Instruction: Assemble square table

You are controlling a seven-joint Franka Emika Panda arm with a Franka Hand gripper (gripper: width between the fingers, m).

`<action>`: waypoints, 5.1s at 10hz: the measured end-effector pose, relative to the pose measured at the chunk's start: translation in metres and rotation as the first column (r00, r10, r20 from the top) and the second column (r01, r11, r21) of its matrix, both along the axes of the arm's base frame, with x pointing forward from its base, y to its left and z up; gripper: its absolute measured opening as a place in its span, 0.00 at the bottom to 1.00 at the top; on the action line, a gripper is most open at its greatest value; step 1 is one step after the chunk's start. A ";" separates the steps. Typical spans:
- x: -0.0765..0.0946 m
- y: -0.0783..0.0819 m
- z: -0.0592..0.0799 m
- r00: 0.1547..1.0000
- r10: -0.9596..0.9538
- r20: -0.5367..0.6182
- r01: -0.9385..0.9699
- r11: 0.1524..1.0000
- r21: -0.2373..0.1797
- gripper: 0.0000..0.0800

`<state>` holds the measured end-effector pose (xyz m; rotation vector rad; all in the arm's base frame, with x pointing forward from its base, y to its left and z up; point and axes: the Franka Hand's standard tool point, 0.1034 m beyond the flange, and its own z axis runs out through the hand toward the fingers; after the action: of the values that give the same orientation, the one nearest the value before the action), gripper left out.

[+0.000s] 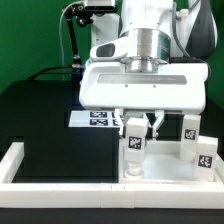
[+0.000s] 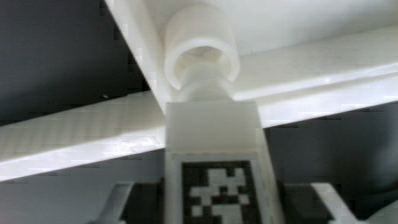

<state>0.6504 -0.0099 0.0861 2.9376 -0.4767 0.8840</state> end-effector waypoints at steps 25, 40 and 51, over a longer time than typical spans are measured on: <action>0.018 -0.009 0.018 0.875 0.022 -0.485 0.126 0.954 0.271 0.81; 0.022 -0.006 -0.005 0.889 -0.057 -0.454 0.183 0.953 0.240 0.36; 0.017 -0.008 -0.006 0.488 -0.731 -0.476 0.872 0.394 0.289 0.37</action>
Offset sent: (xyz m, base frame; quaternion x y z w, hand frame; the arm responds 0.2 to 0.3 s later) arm 0.0021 0.0035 -0.0125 0.0069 0.0055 0.0069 0.9999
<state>0.6676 -0.0178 0.0802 2.4582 -2.1600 0.1849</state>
